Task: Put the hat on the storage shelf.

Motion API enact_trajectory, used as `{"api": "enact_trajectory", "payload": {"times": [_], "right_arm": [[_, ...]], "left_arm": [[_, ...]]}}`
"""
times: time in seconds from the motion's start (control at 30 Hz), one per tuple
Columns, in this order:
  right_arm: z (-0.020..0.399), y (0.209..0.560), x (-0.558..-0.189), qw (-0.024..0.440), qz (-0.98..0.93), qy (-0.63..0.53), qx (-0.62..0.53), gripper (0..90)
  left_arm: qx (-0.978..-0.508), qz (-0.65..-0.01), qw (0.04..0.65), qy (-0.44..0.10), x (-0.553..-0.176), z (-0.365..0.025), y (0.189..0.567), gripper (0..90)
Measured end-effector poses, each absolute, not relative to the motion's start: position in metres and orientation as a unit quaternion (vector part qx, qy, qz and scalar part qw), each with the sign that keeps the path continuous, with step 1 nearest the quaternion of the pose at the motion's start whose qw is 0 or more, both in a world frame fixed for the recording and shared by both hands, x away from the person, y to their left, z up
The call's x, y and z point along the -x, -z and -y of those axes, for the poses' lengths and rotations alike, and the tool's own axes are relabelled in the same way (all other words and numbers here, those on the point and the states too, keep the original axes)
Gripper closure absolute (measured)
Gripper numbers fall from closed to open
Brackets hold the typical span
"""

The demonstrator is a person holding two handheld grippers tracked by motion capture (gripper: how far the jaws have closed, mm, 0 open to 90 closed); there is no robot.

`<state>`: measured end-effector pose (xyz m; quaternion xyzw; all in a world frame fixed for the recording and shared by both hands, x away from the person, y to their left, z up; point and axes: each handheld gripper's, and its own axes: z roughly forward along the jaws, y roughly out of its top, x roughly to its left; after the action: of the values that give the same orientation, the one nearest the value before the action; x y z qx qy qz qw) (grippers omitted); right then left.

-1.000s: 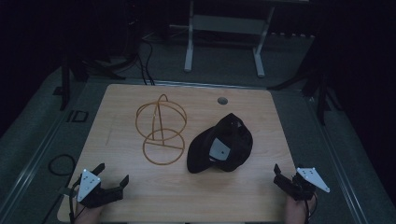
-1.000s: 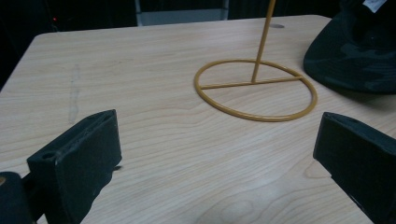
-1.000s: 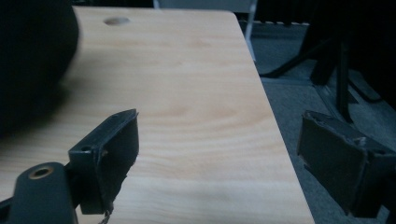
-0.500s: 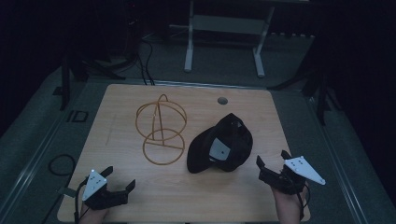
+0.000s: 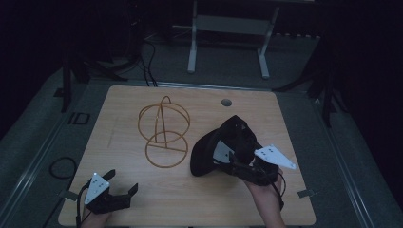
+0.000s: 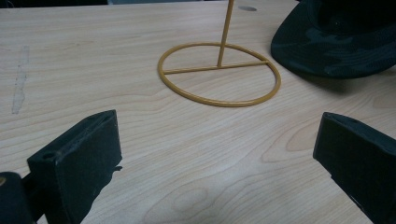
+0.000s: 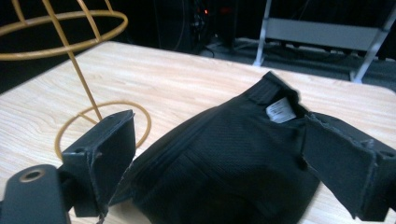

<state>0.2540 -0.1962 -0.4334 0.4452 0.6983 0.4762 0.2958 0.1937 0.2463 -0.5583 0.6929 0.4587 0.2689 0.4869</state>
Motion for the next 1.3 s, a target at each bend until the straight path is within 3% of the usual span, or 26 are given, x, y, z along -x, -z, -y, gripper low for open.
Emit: {"api": "enact_trajectory", "payload": {"times": [0.6,0.7,0.8,0.83,0.87,1.0,1.07,1.3], "right_arm": [[0.181,0.471,-0.277,0.313,-0.704,-0.409,-0.488,9.6],[0.182,0.473,-0.278,0.314,-0.707,-0.406,-0.487,14.6],[0.184,0.474,-0.277,0.324,-0.701,-0.408,-0.487,31.8],[0.184,0.474,-0.277,0.324,-0.701,-0.408,-0.487,31.8],[0.185,0.473,-0.277,0.333,-0.707,-0.397,-0.482,43.8],[0.186,0.475,-0.278,0.361,-0.714,-0.374,-0.470,73.8],[0.187,0.476,-0.280,0.363,-0.714,-0.370,-0.471,82.7],[0.191,0.475,-0.290,0.373,-0.711,-0.363,-0.473,86.7]], "left_arm": [[-0.684,-0.468,0.492,-0.267,-0.194,-0.250,0.557,1.4],[-0.684,-0.468,0.492,-0.267,-0.194,-0.250,0.557,1.4],[-0.682,-0.469,0.493,-0.267,-0.194,-0.251,0.557,1.4],[-0.682,-0.469,0.493,-0.267,-0.194,-0.251,0.557,1.4],[-0.683,-0.469,0.493,-0.266,-0.194,-0.251,0.557,1.4],[-0.681,-0.470,0.495,-0.265,-0.194,-0.251,0.557,1.4],[-0.680,-0.470,0.496,-0.266,-0.194,-0.251,0.557,1.4],[-0.680,-0.472,0.495,-0.263,-0.194,-0.250,0.557,1.3]]}}
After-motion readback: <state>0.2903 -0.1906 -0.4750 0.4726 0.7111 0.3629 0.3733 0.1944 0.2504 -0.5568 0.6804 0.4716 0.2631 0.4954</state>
